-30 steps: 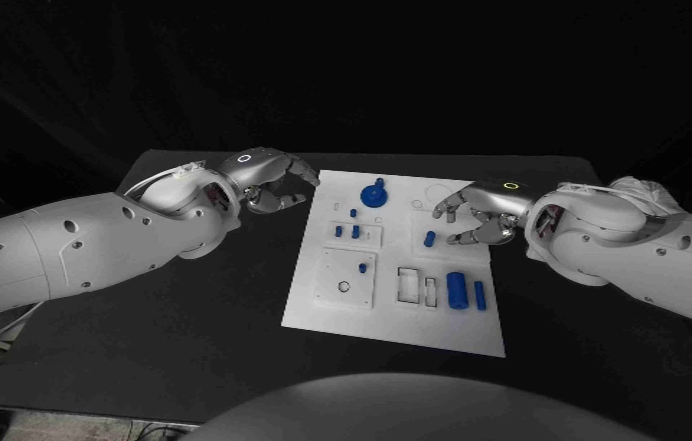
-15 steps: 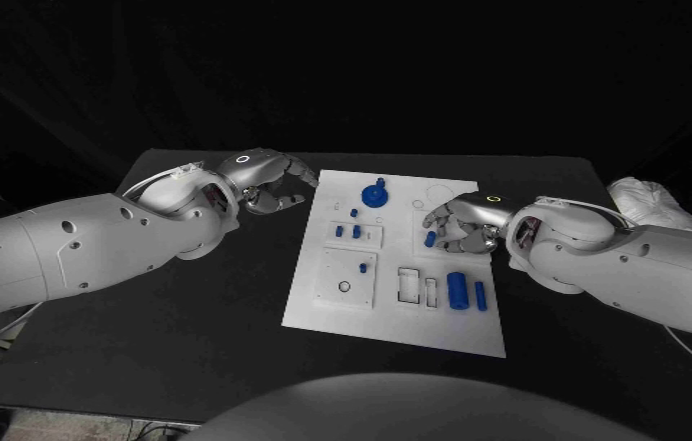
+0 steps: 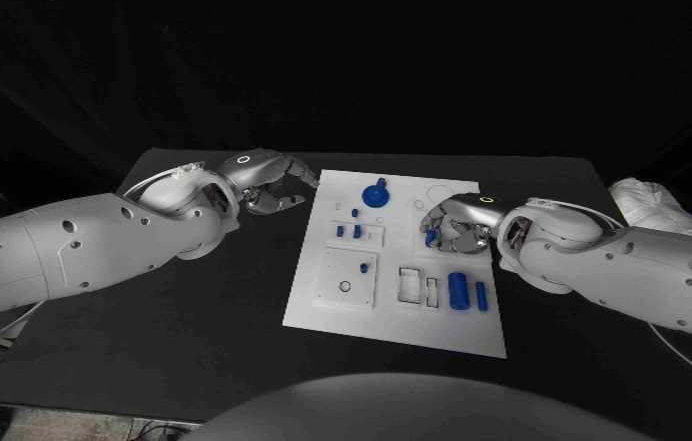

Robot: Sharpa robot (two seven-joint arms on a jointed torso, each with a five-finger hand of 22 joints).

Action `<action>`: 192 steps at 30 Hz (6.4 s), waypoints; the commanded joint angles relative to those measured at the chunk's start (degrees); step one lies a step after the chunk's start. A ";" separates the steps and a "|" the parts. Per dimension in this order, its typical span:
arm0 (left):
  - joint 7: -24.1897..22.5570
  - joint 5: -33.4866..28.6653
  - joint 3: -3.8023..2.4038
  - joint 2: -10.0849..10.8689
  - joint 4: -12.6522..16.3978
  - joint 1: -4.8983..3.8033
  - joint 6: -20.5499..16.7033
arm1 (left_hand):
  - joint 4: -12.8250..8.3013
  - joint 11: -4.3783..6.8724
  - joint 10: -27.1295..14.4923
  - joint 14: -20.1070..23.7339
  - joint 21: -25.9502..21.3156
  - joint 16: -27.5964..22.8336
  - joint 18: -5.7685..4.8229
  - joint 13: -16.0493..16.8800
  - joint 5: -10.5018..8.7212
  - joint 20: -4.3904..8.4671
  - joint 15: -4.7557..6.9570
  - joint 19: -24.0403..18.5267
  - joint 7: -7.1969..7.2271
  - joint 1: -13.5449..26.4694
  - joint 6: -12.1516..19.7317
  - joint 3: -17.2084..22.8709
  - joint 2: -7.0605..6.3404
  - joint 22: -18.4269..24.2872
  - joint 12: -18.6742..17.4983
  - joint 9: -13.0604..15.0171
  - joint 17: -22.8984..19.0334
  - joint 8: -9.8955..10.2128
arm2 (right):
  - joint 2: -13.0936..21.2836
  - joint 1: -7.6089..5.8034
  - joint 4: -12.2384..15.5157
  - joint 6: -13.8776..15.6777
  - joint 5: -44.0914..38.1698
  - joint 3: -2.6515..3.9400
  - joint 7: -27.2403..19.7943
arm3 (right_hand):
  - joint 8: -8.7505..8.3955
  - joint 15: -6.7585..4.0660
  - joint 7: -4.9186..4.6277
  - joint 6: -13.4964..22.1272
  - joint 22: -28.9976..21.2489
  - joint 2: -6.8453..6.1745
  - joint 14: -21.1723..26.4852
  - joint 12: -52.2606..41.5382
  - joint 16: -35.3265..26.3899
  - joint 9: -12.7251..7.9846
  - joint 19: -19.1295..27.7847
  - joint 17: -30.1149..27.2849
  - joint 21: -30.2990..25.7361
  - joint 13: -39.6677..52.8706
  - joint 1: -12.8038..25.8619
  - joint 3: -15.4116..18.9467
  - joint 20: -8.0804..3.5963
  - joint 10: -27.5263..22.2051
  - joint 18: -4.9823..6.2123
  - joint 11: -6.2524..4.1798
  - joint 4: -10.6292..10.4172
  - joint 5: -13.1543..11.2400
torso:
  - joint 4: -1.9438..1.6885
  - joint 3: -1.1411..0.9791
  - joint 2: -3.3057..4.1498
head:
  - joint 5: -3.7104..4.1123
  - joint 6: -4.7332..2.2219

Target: Assemble the parts on the task board

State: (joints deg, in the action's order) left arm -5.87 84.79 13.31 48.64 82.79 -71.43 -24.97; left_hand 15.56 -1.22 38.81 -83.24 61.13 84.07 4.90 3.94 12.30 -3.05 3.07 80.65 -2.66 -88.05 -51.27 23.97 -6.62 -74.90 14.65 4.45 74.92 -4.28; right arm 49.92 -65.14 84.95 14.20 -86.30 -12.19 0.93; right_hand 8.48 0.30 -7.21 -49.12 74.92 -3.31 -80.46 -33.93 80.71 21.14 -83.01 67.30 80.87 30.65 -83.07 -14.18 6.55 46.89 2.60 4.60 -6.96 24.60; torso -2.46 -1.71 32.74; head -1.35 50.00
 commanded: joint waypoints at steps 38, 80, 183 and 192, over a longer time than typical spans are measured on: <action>0.78 -0.29 -0.03 -0.36 -0.14 0.22 2.25 | 0.03 -0.89 1.85 0.46 -0.45 -0.49 0.35 0.10 0.45 -0.67 -0.65 -0.33 -0.07 -0.12 0.05 1.03 0.27 -8.12 1.18 -0.05 1.21 0.19 | 1.83 -2.60 3.86 4.32 3.18 0.20 -1.15 | 15.88 -0.54 -0.03 -3.27 11.69 0.44 -0.76 -2.15 0.39 14.18 -0.28 -0.22 0.08 -0.08 0.31 -2.50 -0.51 2.38 -0.02 -0.95 5.66 -0.08 | -0.06 0.00 0.01 | -0.76 0.00; 0.61 -0.37 -0.04 -2.91 -1.73 0.79 2.69 | 0.02 -1.11 2.58 0.83 -0.99 -0.80 0.44 0.16 0.48 -0.82 -0.82 -0.56 -0.10 -0.01 0.03 1.35 0.25 -8.00 1.50 -0.04 0.57 0.18 | -16.44 -3.98 8.19 -15.12 -8.75 0.33 7.52 | 13.51 -0.18 -0.46 -1.25 10.81 -0.71 0.29 -0.53 -1.03 13.23 1.27 -3.07 -2.28 -1.44 0.77 -4.38 -0.21 2.69 0.60 -0.45 6.55 1.04 | -0.79 -0.10 -0.65 | -4.34 0.00; 1.49 -1.63 -0.04 -3.80 -2.55 0.85 5.46 | -0.14 -1.68 2.70 0.78 -0.97 -0.74 0.41 0.07 0.62 -1.09 -1.16 -0.57 -0.29 0.09 0.26 1.90 0.24 -8.01 1.45 -0.09 0.64 0.30 | -18.10 1.15 7.76 -17.38 -21.34 0.25 11.47 | 1.76 0.27 3.65 9.80 9.76 -4.49 2.16 7.08 -2.94 8.92 3.11 -6.90 -5.85 -4.12 5.32 -5.40 0.16 -5.42 1.32 1.64 7.47 -7.73 | -0.87 -0.23 -0.71 | -4.75 0.00; 1.61 -1.63 -0.04 -3.76 -2.46 0.87 5.52 | -0.14 -1.68 2.70 0.78 -0.97 -0.74 0.41 0.07 0.62 -1.09 -1.16 -0.57 -0.29 0.09 0.26 1.90 0.24 -8.01 1.45 -0.09 0.64 0.30 | -16.58 1.19 8.42 -14.09 -20.97 0.25 10.67 | -1.39 0.74 4.51 12.42 8.99 -4.27 3.42 8.06 -3.52 6.12 4.61 -8.46 -8.57 -4.11 5.36 -2.29 0.64 -11.25 1.87 2.26 7.40 -11.19 | -0.92 -0.27 -0.67 | -4.79 0.00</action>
State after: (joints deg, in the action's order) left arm -4.44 83.40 13.30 44.96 80.20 -70.56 -20.15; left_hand 15.47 -2.63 41.48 -82.42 60.26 83.63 4.90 4.02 12.75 -3.67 2.25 80.04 -2.85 -88.04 -51.48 25.63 -6.63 -74.94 15.98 4.43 74.93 -4.28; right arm 33.08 -64.00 93.15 -2.10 -107.21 -11.93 12.47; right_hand 7.28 1.01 -2.80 -37.08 74.92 -7.78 -77.46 -26.16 77.38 27.37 -78.78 58.91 72.44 26.51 -77.88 -16.73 7.07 35.84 3.53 6.89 0.37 13.60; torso -3.35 -1.95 32.04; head -6.14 50.00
